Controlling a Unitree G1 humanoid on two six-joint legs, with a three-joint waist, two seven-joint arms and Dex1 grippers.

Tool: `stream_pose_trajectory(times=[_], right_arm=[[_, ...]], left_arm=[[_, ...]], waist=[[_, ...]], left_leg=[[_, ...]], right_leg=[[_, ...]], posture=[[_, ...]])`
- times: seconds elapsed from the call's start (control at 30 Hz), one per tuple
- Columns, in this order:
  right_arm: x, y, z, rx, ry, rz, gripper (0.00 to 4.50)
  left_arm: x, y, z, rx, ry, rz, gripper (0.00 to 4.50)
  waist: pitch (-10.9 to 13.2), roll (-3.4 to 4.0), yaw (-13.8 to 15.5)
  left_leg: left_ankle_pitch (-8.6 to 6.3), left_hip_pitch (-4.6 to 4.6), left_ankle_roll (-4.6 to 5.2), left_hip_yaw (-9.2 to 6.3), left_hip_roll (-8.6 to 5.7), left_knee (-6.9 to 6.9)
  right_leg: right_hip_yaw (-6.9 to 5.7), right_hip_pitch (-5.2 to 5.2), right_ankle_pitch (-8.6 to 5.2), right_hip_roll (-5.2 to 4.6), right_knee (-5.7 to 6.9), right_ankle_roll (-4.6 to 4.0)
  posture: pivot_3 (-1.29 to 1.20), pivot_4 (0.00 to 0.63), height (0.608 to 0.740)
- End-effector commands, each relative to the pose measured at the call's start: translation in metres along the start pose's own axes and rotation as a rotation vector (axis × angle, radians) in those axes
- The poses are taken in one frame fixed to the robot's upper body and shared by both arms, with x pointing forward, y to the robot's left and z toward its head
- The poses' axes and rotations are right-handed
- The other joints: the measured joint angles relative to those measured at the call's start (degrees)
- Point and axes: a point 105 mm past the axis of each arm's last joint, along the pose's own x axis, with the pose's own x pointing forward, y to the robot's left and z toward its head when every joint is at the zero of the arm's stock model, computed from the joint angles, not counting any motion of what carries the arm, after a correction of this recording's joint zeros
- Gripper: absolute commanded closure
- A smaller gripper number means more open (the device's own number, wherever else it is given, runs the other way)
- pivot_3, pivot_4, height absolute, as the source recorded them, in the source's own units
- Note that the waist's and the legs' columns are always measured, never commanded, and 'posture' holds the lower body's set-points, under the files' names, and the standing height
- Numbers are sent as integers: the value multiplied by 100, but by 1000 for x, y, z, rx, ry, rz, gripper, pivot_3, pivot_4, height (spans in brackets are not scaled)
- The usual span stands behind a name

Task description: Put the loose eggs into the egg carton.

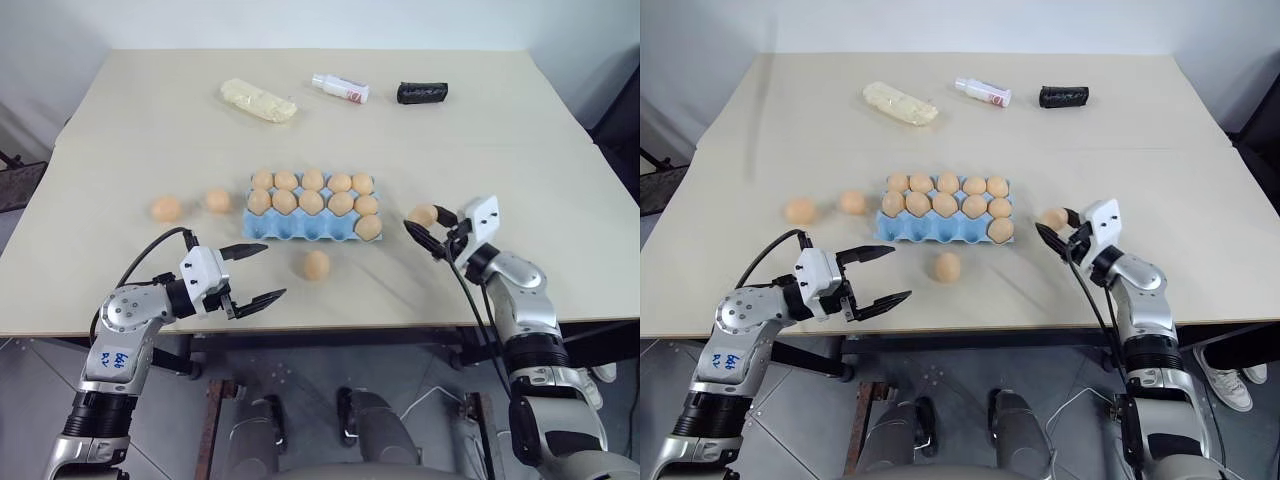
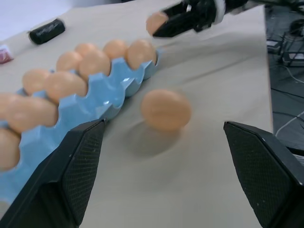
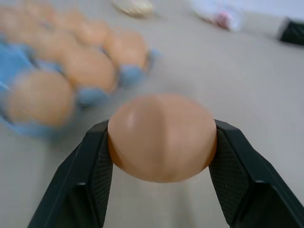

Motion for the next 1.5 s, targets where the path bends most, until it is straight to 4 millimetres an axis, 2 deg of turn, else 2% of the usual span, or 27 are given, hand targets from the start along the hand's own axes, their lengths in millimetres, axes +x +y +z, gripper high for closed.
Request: stream_pose_trajectory(times=[0.03,0.17,0.3,0.43,0.53,0.63,0.8,0.93,1.07,1.23,1.3,1.37,1.5], right_arm=[[22,32,39,-30,-93,131,2028],[37,58,50,-40,-113,214,2028],[53,76,48,-34,-93,264,2028],[58,87,44,-31,-77,310,2028],[60,93,39,-46,-64,330,1051],[59,85,42,-58,-67,304,43],[40,70,52,-86,-85,290,43],[-1,66,54,-107,-79,345,43],[-39,51,43,-82,-21,302,43],[-72,39,28,-95,61,267,11],[-80,37,24,-85,79,257,11],[-78,43,21,-88,88,280,11],[-54,75,31,-72,45,409,11]], left_arm=[[-20,16,0,-5,6,118,255],[-34,23,-8,-39,28,196,255],[-43,21,-14,-47,53,223,255],[-44,19,-13,-48,53,228,255],[-44,18,-12,-49,53,232,255],[-44,18,-11,-48,52,230,255],[-41,18,-9,-44,47,218,255],[-35,18,-6,-55,45,190,255],[-31,13,-7,-87,58,134,255],[-23,11,-4,-100,38,87,127],[-18,11,-2,-88,29,79,127],[-16,14,0,-61,18,85,127],[-21,19,-1,-48,22,100,127]], waist=[[-1,1,-4],[-1,2,12],[-1,2,17],[-1,1,33],[-1,2,27],[-1,1,24],[-1,1,22],[-2,1,68],[-2,0,59],[-2,-1,42],[-2,-1,36],[-1,-1,37],[-1,-1,5]], left_leg=[[0,0,-2,-2,2,-1],[-3,0,-6,-3,8,-8],[-4,-1,-8,1,6,-22],[-4,-1,-8,4,0,-44],[-5,-1,-11,8,-3,-58],[-5,-1,-13,12,-3,-66],[-5,-2,-16,17,-3,-67],[-5,-3,-17,12,-3,-68],[-6,-2,-16,12,-7,-67],[-6,13,-16,9,-11,-63],[-6,20,-16,6,-10,-61],[-6,20,-16,5,-10,-57],[-6,21,-16,5,-12,-50]], right_leg=[[7,-1,-2,0,1,-3],[18,-3,-14,0,2,-25],[20,-3,-21,-3,-12,-38],[20,-7,-21,-11,-21,-37],[19,-14,-17,-15,-24,-30],[18,-21,-15,-14,-25,-27],[20,-30,-15,-12,-21,-26],[15,-24,-18,-11,-26,-26],[15,-16,-18,-12,-34,-20],[10,-5,-27,-3,-37,-35],[9,1,-33,3,-39,-44],[10,1,-34,5,-39,-46],[6,1,-33,11,-39,-46]], posture=[[0,150,740],[0,150,740],[0,150,740],[0,150,740],[0,150,740],[0,150,740],[0,150,740],[0,150,740],[0,150,740],[0,150,740],[0,150,740],[0,150,740],[0,150,740]])
